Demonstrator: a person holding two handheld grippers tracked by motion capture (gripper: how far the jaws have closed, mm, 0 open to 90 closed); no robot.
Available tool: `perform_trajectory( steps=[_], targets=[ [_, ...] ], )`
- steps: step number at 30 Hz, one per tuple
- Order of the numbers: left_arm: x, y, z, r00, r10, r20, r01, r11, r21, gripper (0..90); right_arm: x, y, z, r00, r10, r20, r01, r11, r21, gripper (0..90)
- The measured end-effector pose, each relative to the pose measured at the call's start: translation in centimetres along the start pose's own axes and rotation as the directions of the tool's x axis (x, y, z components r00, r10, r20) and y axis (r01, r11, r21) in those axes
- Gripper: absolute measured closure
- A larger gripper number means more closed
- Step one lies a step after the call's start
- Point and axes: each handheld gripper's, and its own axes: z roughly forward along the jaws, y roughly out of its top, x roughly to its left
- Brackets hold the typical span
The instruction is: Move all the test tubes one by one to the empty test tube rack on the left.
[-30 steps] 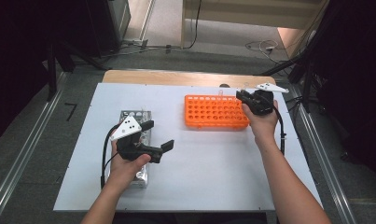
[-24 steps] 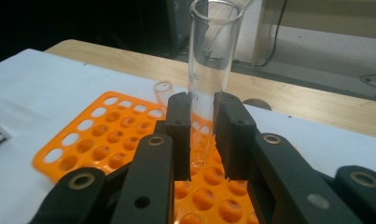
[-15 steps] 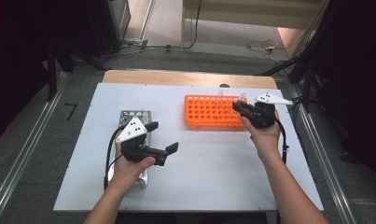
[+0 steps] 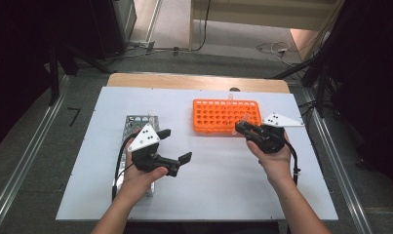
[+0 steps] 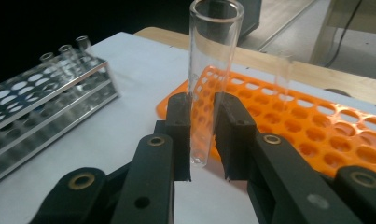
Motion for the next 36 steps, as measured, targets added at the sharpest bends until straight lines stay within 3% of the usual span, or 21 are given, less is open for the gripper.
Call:
perform_trajectory(
  steps=[18,27,36],
  targets=[
    [-1.1,-0.1,0.6,0.9995,0.017,0.027,-0.017,0.9998,0.007,0.0,3.7,-1.8,-0.8,0.9942,-0.048,-0.096,0.050,0.999,0.019,74.3],
    [-1.8,0.1,0.8,0.9981,0.031,0.053,-0.031,0.9995,0.008,1.6,5.9,-1.9,-0.2,0.9830,-0.091,-0.159,0.096,0.995,0.029,74.4],
    [-2.7,0.3,1.1,0.9955,0.029,0.090,-0.030,0.9995,0.004,15.9,8.2,-2.1,0.4,0.9673,-0.134,-0.215,0.147,0.988,0.044,74.4]
  ],
)
